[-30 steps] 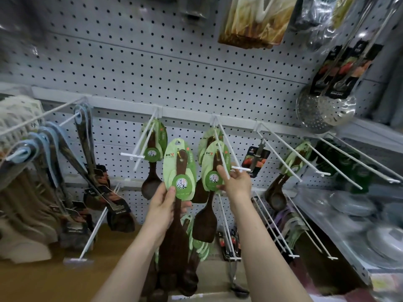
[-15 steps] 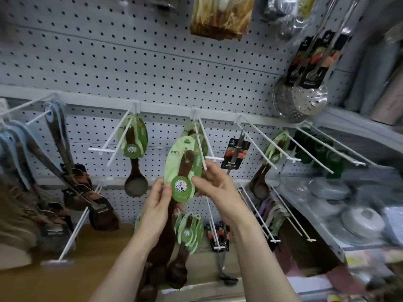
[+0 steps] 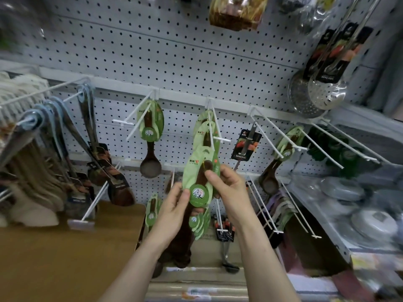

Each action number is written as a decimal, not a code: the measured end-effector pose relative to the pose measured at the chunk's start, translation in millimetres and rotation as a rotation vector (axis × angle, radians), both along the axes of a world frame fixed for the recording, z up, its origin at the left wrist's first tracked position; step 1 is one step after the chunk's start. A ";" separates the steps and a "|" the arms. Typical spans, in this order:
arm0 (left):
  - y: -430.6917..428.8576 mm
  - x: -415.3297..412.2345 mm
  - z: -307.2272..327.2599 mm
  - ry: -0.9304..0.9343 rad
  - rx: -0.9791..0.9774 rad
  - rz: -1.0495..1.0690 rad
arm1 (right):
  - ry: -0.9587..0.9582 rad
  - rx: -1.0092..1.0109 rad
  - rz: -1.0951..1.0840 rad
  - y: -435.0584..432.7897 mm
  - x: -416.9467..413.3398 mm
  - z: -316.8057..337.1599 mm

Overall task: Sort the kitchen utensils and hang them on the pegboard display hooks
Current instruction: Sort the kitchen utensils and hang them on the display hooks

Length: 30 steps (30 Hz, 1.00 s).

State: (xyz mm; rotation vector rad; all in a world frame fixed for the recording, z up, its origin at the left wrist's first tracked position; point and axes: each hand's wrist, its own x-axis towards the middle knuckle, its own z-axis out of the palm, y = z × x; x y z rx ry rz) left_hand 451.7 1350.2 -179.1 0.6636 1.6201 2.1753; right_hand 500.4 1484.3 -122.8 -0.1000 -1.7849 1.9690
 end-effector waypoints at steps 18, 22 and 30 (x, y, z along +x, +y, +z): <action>0.5 3.4 9.2 0.075 -0.152 0.053 | -0.070 0.044 -0.083 15.0 -3.3 -8.1; -1.8 -4.3 10.0 0.115 -0.180 0.066 | -0.081 0.007 -0.098 14.1 -11.6 -8.5; 8.0 -58.9 2.7 0.245 -0.323 0.186 | -0.058 -0.136 -0.266 7.0 -55.5 -2.8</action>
